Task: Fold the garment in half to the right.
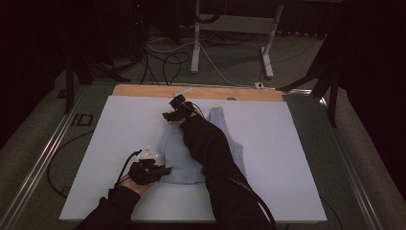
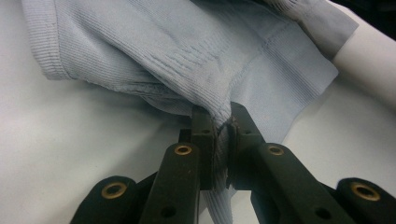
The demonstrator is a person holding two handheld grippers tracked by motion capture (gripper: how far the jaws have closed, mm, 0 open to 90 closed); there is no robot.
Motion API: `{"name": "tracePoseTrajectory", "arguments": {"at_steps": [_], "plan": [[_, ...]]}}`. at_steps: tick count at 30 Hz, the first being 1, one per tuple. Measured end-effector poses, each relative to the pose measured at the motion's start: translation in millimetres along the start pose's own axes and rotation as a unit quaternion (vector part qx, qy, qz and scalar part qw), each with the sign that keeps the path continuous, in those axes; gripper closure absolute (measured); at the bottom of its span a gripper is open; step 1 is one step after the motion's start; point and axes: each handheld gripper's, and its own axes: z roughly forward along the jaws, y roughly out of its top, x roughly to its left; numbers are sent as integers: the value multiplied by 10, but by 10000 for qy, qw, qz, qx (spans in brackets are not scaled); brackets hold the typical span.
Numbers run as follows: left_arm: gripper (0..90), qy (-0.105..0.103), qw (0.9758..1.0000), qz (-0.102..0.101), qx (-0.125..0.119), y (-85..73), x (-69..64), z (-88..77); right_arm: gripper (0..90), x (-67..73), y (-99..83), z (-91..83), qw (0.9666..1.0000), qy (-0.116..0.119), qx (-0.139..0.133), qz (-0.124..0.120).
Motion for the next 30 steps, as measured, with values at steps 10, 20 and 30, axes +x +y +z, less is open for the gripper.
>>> {"name": "tracePoseTrajectory", "arguments": {"at_steps": [10, 20, 30], "plan": [[840, -36, 10000, -10, -35, 11, -7, 3, 424, -49, -15, 262, 9984, -326, 448, 54], [840, -37, 10000, 18, -14, 8, -17, 10, 482, -13, -59, 322, 9951, -663, 732, -91], [840, -74, 10000, -9, 24, -5, -17, 18, 672, 22, -43, 293, 9930, -696, 916, -278]]}}
